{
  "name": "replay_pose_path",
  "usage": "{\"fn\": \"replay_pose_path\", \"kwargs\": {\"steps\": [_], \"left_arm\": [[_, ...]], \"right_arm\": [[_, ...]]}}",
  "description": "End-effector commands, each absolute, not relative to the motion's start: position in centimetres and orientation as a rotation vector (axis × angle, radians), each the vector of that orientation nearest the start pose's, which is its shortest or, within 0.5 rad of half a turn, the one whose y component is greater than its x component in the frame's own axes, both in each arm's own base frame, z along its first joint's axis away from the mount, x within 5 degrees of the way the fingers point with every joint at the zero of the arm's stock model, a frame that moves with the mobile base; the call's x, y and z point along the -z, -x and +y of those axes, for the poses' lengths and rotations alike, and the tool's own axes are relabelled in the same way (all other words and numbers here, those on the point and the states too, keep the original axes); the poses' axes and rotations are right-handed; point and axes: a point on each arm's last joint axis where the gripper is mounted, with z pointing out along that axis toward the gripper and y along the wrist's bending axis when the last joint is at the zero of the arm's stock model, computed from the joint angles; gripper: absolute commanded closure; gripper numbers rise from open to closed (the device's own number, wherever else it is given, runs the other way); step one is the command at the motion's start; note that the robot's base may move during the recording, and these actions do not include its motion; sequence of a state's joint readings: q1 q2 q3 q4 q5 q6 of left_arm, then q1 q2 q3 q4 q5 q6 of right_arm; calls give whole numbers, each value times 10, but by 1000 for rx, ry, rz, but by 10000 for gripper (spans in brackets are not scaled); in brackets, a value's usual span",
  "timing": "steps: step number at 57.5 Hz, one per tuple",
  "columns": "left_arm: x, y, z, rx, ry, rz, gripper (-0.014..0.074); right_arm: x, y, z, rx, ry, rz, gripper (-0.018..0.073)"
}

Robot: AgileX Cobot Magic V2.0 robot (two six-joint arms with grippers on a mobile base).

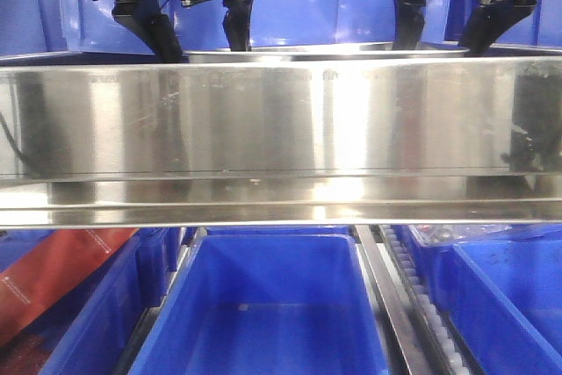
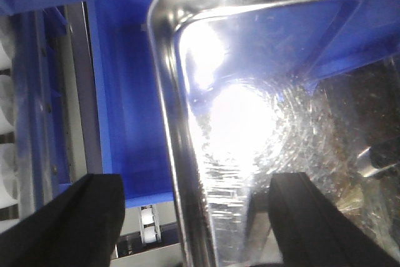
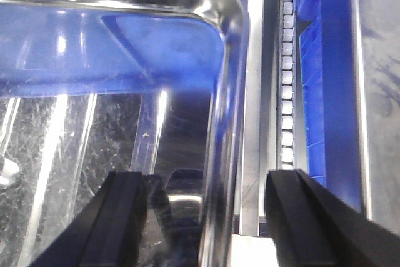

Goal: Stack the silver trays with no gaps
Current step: 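Grip the silver tray's side rims with left and right grippers, then lift the held silver tray up and back off the shelf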

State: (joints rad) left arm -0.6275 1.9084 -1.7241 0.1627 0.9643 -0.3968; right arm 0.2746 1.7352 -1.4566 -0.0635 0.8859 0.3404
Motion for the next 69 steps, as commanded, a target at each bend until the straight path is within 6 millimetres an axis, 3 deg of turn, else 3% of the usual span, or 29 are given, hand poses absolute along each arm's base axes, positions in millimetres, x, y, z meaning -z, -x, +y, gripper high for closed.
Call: {"fn": "replay_pose_path", "kwargs": {"steps": [1,13,19,23,29,31,36,59,69], "left_arm": [[-298,-353,-239,164,-357,2585,206],[-298,-353,-239,165,-357,2583,211],[-298,-354,-239,166,-357,2581,255],[-298,-354,-239,166,-357,2581,339],[-298,-354,-239,166,-357,2581,591],[-298,-354,-239,166,-357,2581,640],[-299,-354,-239,168,-357,2579,583],[-297,-350,-236,129,-358,2633,585],[-302,-346,-233,119,-354,2646,585]], "right_arm": [[-293,-367,97,-120,-46,2619,252],[-293,-367,97,-120,-46,2619,260],[-293,-367,97,-119,-46,2620,377],[-293,-367,97,-119,-46,2620,489],[-292,-367,97,-118,-47,2624,649],[-292,-367,97,-118,-47,2624,649],[-292,-367,97,-118,-47,2624,638],[-292,-363,95,-103,-50,2659,638],[-303,-358,94,-113,-51,2633,638]]}}
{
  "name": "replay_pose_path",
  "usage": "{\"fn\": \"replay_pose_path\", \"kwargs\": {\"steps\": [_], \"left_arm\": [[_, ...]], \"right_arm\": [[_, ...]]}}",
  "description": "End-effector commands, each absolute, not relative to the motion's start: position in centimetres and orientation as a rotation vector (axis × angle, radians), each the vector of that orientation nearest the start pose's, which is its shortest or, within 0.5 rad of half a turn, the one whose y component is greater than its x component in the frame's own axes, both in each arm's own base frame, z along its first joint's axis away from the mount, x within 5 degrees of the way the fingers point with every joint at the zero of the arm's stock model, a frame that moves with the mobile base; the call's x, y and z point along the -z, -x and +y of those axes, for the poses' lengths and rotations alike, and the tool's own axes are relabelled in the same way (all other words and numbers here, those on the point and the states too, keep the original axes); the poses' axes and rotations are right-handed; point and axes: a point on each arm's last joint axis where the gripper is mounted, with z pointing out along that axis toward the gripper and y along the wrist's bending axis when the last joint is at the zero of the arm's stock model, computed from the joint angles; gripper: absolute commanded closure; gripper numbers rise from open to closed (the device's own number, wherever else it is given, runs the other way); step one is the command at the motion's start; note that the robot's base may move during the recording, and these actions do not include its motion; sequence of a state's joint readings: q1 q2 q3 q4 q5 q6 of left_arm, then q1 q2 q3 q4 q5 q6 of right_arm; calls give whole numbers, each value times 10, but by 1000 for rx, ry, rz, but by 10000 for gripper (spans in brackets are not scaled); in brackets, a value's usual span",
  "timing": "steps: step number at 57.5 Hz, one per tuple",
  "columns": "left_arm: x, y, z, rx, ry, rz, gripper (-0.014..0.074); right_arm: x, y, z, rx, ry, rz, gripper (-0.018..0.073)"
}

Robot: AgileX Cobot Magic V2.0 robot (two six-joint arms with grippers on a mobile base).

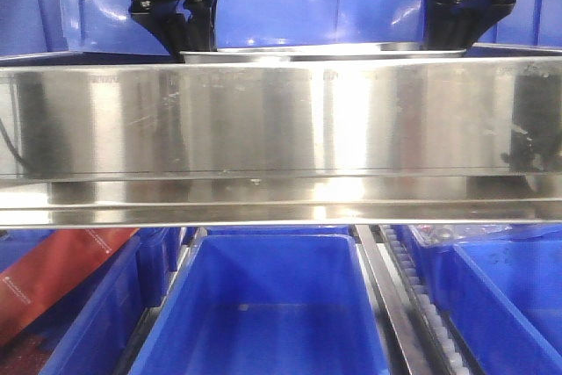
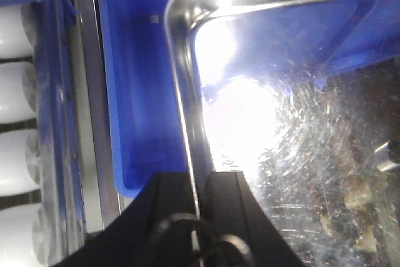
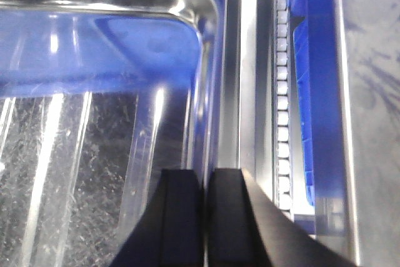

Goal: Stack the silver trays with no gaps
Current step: 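Lift the held silver tray up and back off the shelf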

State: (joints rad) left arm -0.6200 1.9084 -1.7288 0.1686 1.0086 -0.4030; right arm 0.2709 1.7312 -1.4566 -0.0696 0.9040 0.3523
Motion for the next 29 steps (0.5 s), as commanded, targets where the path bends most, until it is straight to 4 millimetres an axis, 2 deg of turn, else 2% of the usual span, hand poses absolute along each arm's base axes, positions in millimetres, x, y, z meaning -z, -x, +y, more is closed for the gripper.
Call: {"fn": "replay_pose_path", "kwargs": {"steps": [1,29], "left_arm": [[-303,-345,-232,119,-354,2645,585],[-359,-319,-213,178,-323,2552,585]], "right_arm": [[-305,-357,94,-114,-51,2628,638],[-355,-326,86,-160,-56,2516,638]]}}
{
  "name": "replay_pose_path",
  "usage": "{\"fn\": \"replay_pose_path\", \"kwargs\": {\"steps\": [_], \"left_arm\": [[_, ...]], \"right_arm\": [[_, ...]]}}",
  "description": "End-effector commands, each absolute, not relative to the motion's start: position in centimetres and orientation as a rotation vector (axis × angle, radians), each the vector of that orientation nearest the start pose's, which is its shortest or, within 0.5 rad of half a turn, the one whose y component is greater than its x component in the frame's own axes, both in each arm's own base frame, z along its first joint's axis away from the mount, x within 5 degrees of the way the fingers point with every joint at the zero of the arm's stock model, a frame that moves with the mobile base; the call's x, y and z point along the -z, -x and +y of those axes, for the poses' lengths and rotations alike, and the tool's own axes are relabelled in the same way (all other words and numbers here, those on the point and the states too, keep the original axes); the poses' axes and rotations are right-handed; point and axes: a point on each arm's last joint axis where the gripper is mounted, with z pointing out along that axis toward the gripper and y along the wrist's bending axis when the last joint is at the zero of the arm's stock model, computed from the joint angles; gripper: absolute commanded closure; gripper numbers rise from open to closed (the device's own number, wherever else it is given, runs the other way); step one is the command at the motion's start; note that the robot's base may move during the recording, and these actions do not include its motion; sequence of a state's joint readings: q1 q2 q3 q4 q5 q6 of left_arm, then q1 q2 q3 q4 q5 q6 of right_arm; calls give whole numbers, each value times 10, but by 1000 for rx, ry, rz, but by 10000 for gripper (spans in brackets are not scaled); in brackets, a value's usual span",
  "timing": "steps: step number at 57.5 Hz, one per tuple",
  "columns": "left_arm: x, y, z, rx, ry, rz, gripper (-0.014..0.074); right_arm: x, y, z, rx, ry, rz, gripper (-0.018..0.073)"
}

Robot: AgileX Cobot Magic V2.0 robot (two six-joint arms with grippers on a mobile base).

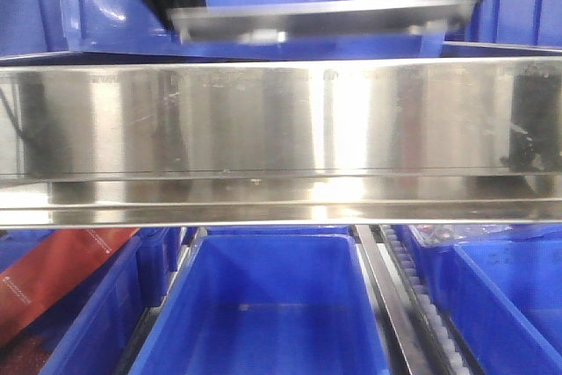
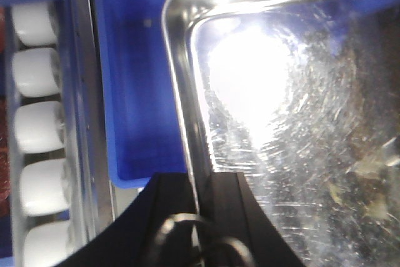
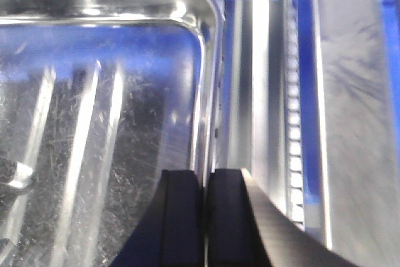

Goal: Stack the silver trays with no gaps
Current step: 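Lift the held silver tray up and back off the shelf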

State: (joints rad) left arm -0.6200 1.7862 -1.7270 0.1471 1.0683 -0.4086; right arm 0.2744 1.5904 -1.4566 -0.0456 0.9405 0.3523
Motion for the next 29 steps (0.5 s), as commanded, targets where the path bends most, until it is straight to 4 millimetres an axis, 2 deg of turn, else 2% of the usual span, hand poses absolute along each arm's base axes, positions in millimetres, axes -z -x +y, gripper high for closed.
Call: {"fn": "replay_pose_path", "kwargs": {"steps": [1,19,29], "left_arm": [[-362,-317,-211,181,-321,2548,585],[-404,-291,-193,238,-296,2456,585],[-425,-282,-187,298,-286,2353,585]], "right_arm": [[-356,-325,86,-160,-56,2515,638],[-391,-295,84,-228,-47,2432,638],[-415,-286,82,-255,-47,2346,638]]}}
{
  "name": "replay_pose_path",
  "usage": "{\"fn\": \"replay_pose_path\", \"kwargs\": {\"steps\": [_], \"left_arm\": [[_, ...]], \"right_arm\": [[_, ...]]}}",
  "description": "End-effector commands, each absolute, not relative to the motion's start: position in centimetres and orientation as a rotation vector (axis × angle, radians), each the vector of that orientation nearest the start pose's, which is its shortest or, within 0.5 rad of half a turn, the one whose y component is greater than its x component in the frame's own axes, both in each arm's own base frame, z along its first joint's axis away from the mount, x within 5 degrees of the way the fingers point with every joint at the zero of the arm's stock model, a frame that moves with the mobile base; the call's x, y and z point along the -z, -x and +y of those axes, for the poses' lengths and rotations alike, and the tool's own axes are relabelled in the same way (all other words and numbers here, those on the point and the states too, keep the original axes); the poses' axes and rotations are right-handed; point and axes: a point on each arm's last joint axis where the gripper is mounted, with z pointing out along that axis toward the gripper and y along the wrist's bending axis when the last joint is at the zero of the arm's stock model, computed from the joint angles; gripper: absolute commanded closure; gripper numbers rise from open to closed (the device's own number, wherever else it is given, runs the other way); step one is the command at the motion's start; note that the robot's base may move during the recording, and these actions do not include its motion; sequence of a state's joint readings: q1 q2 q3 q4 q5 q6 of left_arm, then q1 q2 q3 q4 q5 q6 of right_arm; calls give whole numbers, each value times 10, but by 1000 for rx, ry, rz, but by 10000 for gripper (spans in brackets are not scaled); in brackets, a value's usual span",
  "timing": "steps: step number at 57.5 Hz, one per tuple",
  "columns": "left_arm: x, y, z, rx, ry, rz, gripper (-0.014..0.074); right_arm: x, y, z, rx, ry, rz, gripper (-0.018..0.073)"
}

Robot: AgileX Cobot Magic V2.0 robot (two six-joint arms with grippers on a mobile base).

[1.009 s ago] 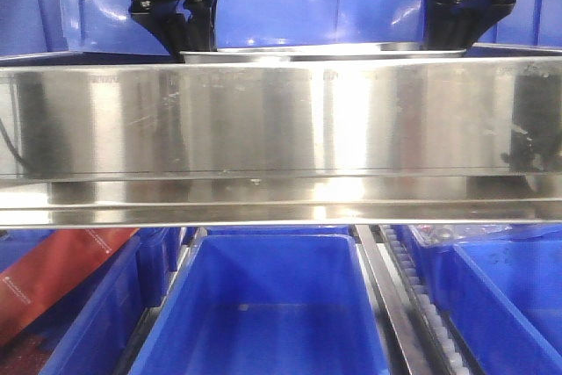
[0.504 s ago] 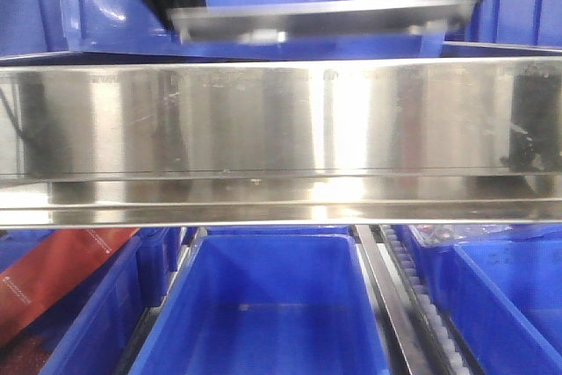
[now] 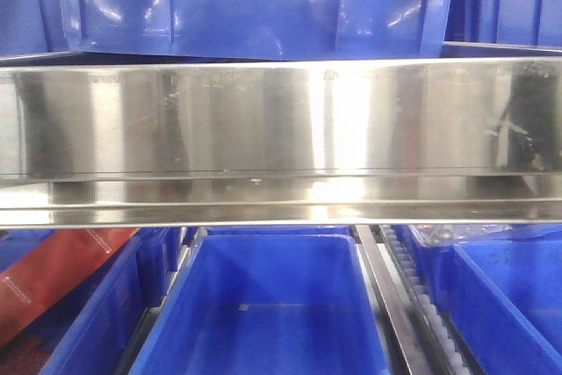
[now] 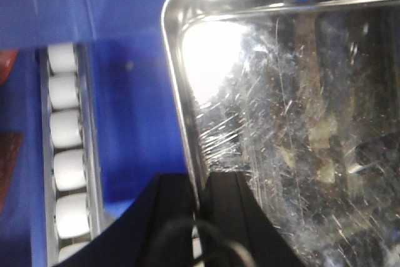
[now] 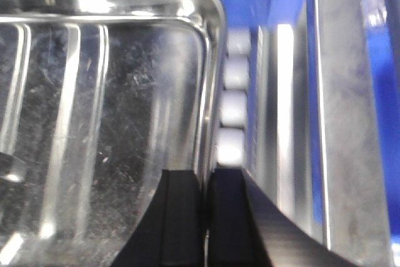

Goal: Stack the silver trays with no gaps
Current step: 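Lift the held silver tray up and back off the shelf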

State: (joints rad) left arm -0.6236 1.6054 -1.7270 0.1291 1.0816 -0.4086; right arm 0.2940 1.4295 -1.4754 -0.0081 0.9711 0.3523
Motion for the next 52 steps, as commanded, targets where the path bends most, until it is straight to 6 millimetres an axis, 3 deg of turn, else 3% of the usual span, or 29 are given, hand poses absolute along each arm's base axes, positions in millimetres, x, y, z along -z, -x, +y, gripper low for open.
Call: {"fn": "replay_pose_path", "kwargs": {"steps": [1,14,32,52], "left_arm": [[-428,-282,-187,310,-284,2332,585],[-449,-286,-191,403,-283,2106,585],[-473,-295,-196,429,-317,1811,585],[-476,-296,-196,415,-330,1768,585]], "right_arm": [[-419,-286,82,-260,-47,2329,638],[-446,-293,84,-317,-36,2111,638],[-467,-303,84,-296,13,1856,638],[-472,-304,85,-310,18,1803,638]]}}
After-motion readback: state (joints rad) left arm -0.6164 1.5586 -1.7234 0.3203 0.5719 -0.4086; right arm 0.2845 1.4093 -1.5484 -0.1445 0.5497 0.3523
